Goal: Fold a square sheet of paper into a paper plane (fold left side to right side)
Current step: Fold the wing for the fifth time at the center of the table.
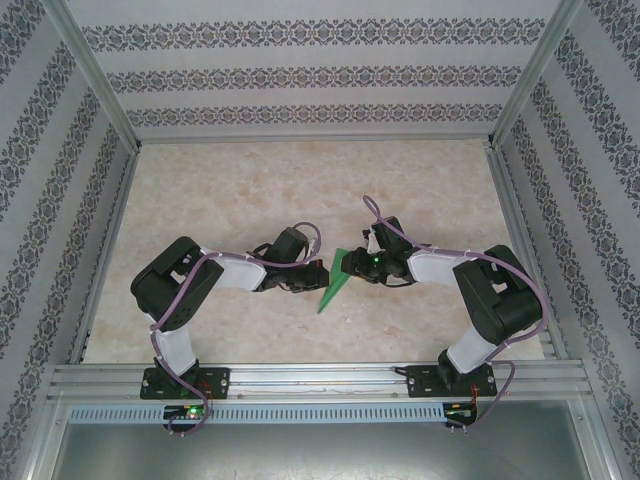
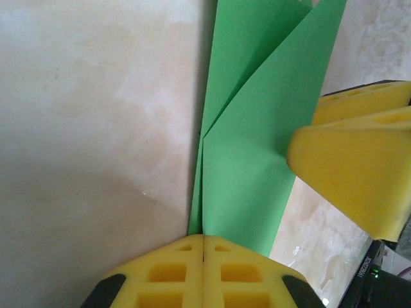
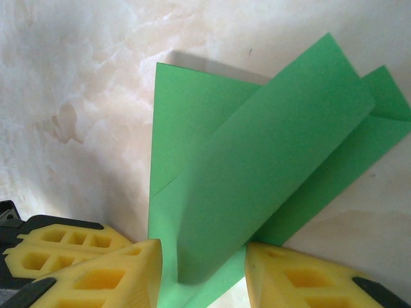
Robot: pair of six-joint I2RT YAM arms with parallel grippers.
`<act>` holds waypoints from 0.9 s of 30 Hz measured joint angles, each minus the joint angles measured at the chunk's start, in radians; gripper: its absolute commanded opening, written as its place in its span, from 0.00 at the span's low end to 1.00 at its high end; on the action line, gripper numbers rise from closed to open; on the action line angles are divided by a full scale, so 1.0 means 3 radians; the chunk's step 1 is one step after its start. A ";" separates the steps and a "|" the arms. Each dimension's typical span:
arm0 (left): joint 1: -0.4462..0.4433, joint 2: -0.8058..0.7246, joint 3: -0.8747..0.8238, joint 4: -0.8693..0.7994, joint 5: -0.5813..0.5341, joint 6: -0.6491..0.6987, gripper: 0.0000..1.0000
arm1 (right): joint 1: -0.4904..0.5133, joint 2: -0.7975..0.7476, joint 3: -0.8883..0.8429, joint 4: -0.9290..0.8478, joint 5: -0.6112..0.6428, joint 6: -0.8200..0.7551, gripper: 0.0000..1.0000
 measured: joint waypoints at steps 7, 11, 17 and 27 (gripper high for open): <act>0.0000 0.0011 0.0005 -0.0010 -0.0003 0.0005 0.00 | -0.0009 -0.0037 -0.0045 0.0048 -0.0004 0.0004 0.39; 0.0000 0.0017 0.0017 -0.0028 -0.0005 0.0005 0.00 | -0.0013 -0.0070 -0.0104 0.0130 -0.0019 0.0017 0.39; 0.0001 0.0028 0.0042 -0.0069 -0.0006 0.0004 0.00 | -0.0062 -0.0111 -0.0164 0.0192 -0.0045 0.0042 0.35; 0.0001 0.0032 0.0048 -0.0083 -0.0005 0.0005 0.00 | -0.0075 -0.0327 -0.0214 0.0195 -0.0065 0.0089 0.33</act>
